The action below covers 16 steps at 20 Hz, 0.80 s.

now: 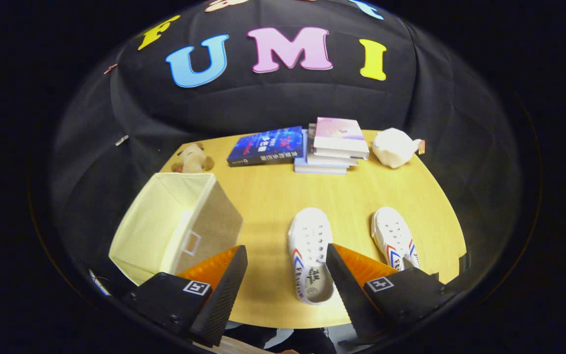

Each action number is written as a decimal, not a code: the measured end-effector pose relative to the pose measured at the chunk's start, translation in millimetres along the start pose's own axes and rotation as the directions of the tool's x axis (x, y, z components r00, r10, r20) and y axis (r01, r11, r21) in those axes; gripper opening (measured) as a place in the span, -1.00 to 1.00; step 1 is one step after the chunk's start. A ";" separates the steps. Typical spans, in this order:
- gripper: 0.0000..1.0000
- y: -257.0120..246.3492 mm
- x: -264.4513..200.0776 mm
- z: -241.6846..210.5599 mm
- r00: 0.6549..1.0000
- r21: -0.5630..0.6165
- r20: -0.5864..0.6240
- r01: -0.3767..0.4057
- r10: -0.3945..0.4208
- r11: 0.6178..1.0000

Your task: Open the storage box then place both shoes into the box .Put the left shoe in first, then the right shoe, with the right side of both shoes facing outward in a uniform manner.

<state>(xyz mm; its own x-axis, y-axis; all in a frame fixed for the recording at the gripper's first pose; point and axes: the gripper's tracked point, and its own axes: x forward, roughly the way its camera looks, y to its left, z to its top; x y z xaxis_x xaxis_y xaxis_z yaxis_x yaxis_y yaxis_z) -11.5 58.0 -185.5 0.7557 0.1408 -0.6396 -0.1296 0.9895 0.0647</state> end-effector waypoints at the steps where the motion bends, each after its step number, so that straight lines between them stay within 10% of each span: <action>1: 0.97 -15.7 9.9 -13.9 0.999 -0.009 -0.030 0.022 -0.023 1.000; 16: 0.96 -72.2 97.4 -86.9 0.954 0.000 -0.298 -0.043 0.041 0.999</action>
<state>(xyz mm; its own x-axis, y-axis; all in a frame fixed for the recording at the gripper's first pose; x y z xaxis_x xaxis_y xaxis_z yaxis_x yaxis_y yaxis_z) 15.7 -2.7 -319.1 0.5241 0.1648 -0.8356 -0.1621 0.9825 0.0921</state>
